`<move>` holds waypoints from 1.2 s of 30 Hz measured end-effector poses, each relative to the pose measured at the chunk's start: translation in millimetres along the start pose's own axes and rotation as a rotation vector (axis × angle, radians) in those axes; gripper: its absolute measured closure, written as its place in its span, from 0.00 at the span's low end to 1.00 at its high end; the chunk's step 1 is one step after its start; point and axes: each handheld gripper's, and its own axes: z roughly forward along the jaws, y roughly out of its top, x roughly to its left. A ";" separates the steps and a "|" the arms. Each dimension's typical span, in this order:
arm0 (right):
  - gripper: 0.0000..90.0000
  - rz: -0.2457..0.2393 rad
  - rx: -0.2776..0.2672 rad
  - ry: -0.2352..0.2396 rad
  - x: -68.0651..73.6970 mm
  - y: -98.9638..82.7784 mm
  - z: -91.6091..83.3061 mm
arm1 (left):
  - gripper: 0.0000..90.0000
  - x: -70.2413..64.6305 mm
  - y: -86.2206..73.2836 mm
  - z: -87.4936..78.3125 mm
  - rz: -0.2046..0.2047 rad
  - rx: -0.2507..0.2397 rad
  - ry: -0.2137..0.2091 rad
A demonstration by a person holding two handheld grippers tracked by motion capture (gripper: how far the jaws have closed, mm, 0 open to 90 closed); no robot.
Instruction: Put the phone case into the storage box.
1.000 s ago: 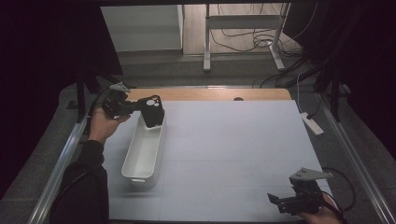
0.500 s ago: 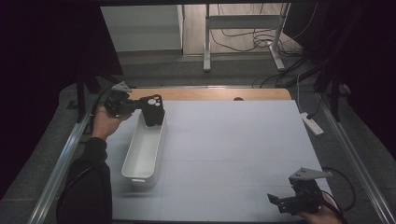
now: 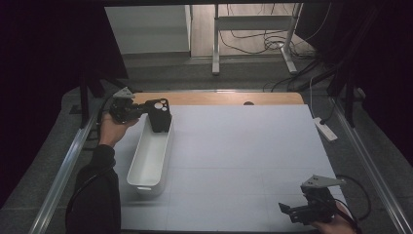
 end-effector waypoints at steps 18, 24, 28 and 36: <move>0.00 0.010 -0.023 0.008 -0.7 -1.2 -2.9 | 0.52 -0.8 -2.2 8.2 -0.151 0.005 0.014; 0.00 0.007 -0.027 0.005 -0.6 -1.0 -3.0 | 0.40 -1.8 -6.6 5.5 -0.201 0.001 0.032; 0.00 0.007 -0.037 0.013 -0.2 -1.7 -3.9 | 0.31 -3.6 -7.1 0.5 -0.223 -0.005 0.025; 0.00 0.000 -0.035 0.012 0.2 -1.7 -4.1 | 0.20 -12.6 -7.8 -7.8 -0.203 0.055 -0.003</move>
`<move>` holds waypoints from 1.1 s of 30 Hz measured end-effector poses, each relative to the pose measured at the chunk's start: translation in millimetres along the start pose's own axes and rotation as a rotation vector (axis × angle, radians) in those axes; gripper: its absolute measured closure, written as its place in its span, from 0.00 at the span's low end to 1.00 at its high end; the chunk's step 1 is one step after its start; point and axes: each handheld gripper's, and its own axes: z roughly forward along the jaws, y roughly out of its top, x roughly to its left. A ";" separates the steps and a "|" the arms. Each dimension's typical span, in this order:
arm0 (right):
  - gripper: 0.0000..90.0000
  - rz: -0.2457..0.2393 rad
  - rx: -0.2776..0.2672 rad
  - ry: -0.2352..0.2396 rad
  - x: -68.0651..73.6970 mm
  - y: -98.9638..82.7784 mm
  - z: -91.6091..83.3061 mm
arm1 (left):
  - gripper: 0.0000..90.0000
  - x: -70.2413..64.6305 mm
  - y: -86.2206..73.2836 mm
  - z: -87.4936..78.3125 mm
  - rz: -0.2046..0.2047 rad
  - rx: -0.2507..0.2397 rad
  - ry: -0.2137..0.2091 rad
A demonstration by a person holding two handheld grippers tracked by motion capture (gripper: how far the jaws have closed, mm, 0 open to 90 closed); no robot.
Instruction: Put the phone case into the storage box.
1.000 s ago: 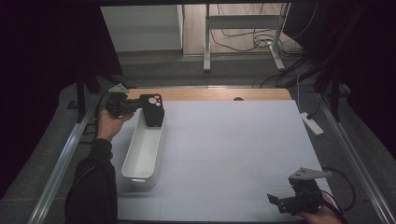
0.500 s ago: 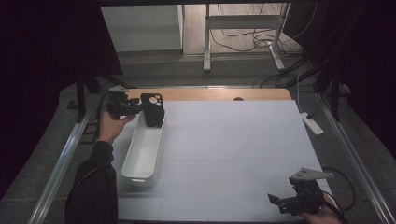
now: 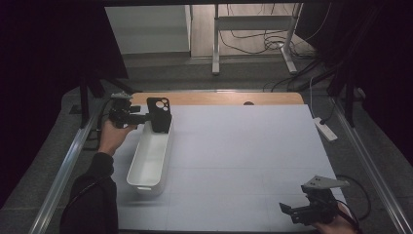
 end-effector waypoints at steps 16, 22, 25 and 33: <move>0.00 -0.021 -0.002 -0.011 2.3 0.0 -0.1 | 0.01 -19.5 -6.1 -17.8 -0.004 -0.030 -0.008; 0.00 -0.016 -0.003 -0.008 1.4 -0.4 -0.4 | 0.00 -25.5 -11.9 -23.5 -0.015 -0.043 -0.024; 0.00 -0.018 -0.004 -0.002 1.4 -0.6 -0.2 | 0.00 -28.5 -14.3 -27.2 -0.013 -0.044 -0.023; 0.00 -0.024 -0.002 -0.008 2.4 -0.3 -0.2 | 0.00 -35.0 -20.7 -38.8 -0.013 -0.069 -0.048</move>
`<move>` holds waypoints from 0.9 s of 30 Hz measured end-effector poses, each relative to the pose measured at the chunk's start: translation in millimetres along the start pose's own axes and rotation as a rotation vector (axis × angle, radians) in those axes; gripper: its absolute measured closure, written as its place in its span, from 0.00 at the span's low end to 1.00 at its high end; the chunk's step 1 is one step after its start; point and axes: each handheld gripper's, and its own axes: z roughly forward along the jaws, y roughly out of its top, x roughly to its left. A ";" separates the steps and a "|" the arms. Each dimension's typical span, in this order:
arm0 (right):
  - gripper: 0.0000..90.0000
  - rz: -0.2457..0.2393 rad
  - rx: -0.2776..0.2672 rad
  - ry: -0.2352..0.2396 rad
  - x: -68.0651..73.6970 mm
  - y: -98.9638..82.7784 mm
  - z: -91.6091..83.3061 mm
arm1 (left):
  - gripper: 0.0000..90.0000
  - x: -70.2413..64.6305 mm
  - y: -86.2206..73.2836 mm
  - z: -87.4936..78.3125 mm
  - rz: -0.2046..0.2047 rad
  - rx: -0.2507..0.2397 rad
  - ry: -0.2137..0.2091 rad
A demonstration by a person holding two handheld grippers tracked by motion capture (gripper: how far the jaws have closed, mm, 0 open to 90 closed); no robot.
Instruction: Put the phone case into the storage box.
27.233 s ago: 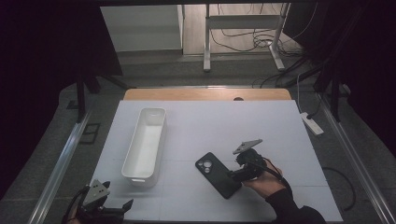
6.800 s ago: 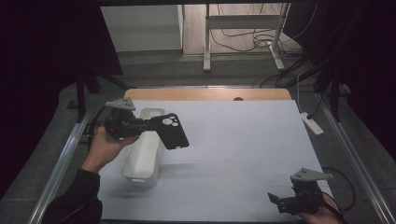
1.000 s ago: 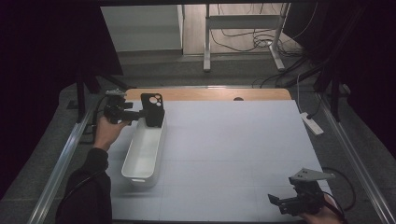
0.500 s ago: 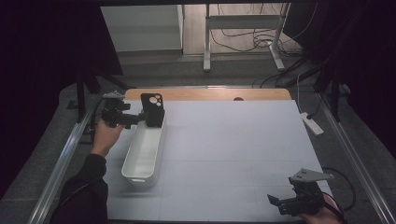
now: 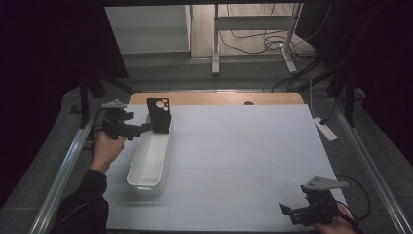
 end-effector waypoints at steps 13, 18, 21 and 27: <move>0.00 0.003 0.004 -0.008 -0.1 0.1 0.4 | 0.00 -13.0 -10.9 -10.8 0.014 -0.009 -0.024; 0.00 0.001 0.004 -0.008 -0.1 0.1 0.4 | 0.00 -17.5 -15.7 -9.1 0.029 -0.002 -0.039; 0.00 0.000 0.008 -0.004 0.1 0.2 0.6 | 0.00 -22.5 -18.8 -9.6 0.053 -0.016 -0.045; 0.00 0.002 -0.002 -0.007 0.2 -0.1 -0.2 | 0.00 -33.2 -23.5 -13.2 0.073 -0.013 -0.045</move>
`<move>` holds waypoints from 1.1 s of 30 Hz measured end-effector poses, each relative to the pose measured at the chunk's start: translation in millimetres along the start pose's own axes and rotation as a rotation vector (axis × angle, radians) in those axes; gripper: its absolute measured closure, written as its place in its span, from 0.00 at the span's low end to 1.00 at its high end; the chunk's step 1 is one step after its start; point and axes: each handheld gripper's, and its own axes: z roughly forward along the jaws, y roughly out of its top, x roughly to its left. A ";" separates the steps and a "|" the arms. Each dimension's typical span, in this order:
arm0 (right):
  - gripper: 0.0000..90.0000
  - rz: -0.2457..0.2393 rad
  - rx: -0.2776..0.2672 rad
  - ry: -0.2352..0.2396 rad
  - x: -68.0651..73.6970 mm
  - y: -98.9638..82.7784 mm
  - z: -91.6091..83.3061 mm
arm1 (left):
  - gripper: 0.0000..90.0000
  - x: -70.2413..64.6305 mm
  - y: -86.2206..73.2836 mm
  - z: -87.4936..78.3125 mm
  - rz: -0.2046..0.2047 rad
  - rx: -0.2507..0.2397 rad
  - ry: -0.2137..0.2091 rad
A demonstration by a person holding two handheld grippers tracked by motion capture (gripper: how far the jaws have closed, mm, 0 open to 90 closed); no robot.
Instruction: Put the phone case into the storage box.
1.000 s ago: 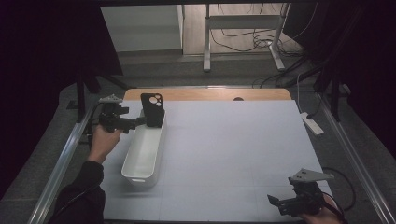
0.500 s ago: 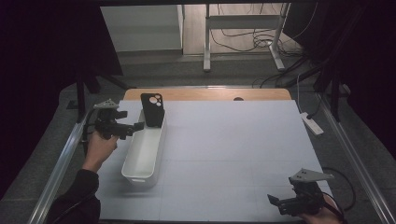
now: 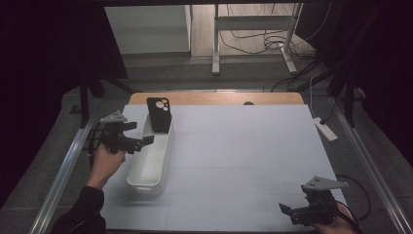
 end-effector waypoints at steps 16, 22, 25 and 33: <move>0.00 0.000 0.000 -0.002 0.1 0.2 0.1 | 0.00 -14.9 -14.7 -9.8 0.008 0.005 0.023; 0.00 0.000 0.000 -0.004 0.4 0.2 0.0 | 0.00 -20.4 -21.6 -14.2 0.002 -0.005 0.029; 0.00 -0.002 0.000 -0.004 0.5 0.2 0.0 | 0.00 -24.1 -24.9 -16.4 0.005 -0.005 0.032; 0.00 0.004 -0.006 -0.013 0.9 0.2 -0.6 | 0.00 -31.3 -33.2 -18.7 0.003 -0.005 0.022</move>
